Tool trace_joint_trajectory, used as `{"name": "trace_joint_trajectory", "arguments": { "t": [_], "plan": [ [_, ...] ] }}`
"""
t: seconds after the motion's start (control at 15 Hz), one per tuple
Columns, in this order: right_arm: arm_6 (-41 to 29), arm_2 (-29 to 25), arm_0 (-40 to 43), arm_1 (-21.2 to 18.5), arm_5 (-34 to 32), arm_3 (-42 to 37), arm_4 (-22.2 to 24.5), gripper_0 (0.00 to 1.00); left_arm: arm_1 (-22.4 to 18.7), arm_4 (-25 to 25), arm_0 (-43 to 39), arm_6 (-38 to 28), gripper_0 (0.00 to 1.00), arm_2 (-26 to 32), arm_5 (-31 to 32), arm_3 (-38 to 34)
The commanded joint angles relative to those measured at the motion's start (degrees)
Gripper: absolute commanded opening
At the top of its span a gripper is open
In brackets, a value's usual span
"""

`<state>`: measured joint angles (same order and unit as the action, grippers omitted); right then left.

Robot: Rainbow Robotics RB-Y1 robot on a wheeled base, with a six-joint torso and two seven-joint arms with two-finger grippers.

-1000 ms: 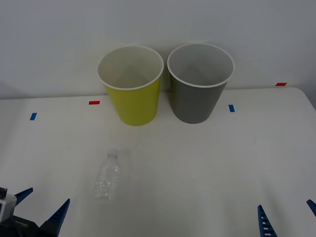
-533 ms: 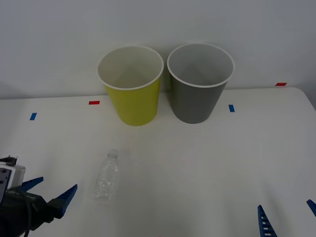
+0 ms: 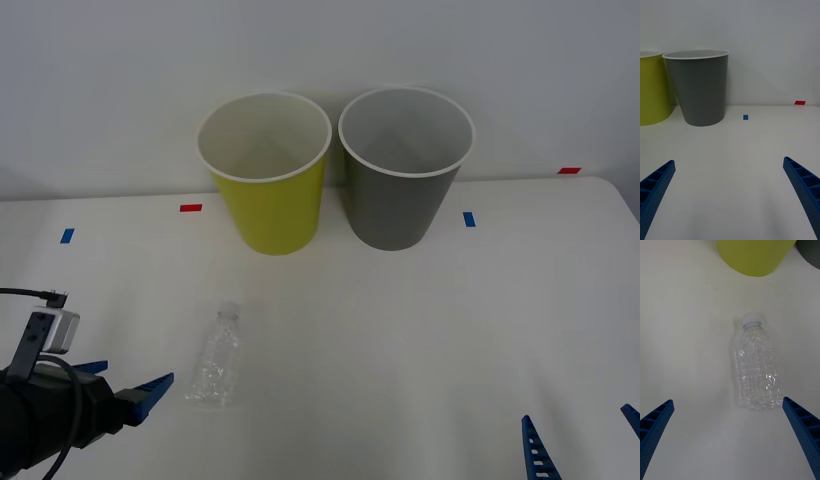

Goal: Put cans in the gray bin and PET bottles in the light green bin.

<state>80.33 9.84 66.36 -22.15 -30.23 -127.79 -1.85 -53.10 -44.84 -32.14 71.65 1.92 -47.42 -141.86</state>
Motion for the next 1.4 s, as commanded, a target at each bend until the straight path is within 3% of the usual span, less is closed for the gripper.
{"name": "trace_joint_trajectory", "arguments": {
  "t": [0.07,0.67,1.0,1.4],
  "plan": [
    [0.0,0.0,0.0,0.0,0.0,0.0,0.0,1.00,-0.7,-0.3,3.9,-1.9,1.00,0.0,-5.9,0.0],
    [0.0,0.0,0.0,0.0,0.0,0.0,0.0,1.00,0.5,-4.2,14.6,-6.2,1.00,-0.3,-20.9,0.3],
    [0.0,0.0,0.0,0.0,0.0,0.0,0.0,1.00,0.6,-3.2,18.0,-7.0,1.00,-4.4,-18.3,3.3],
    [0.0,0.0,0.0,0.0,0.0,0.0,0.0,1.00,0.5,0.1,23.6,-8.5,1.00,-10.4,-21.5,4.5]
  ]
}}
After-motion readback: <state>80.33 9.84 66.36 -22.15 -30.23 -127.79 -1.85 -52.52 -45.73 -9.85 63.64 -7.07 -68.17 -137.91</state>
